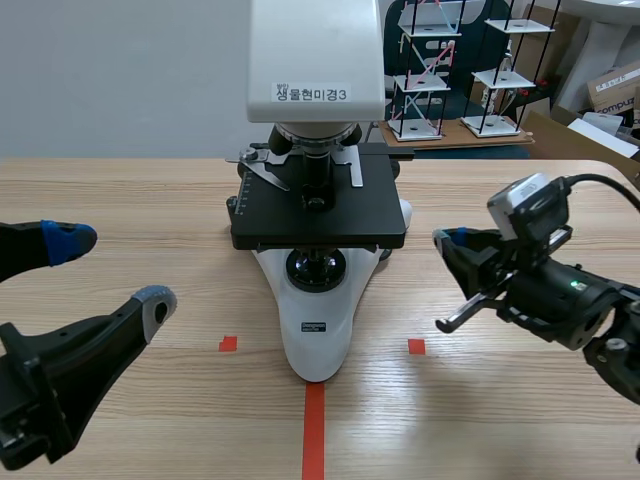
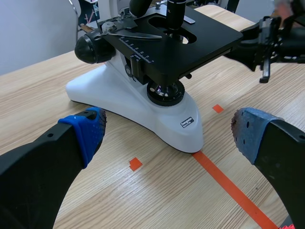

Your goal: Point at the stage knob

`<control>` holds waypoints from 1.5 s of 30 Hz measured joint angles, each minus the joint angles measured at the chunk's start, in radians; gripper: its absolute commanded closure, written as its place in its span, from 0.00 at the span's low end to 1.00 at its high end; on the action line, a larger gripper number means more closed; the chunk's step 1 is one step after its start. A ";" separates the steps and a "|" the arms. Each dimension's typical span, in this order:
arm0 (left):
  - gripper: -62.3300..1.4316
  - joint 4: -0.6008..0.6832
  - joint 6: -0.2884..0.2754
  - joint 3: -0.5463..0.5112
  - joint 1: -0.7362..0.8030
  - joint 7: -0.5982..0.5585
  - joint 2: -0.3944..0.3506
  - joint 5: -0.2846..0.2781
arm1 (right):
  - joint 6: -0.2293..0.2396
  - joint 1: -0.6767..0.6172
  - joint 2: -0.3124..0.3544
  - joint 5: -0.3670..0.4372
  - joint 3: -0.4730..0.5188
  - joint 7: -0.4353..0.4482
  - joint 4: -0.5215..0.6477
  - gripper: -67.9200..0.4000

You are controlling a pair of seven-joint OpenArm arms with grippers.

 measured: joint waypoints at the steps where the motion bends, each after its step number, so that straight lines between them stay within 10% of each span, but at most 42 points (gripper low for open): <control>1: 0.11 0.000 0.000 0.000 0.000 0.000 0.000 0.000 | 0.000 0.013 -0.011 -0.010 0.000 0.001 -0.010 0.99; 45: 0.11 0.000 0.000 0.000 0.000 0.000 0.000 0.000 | 0.003 0.076 -0.029 -0.016 0.000 -0.001 -0.027 0.99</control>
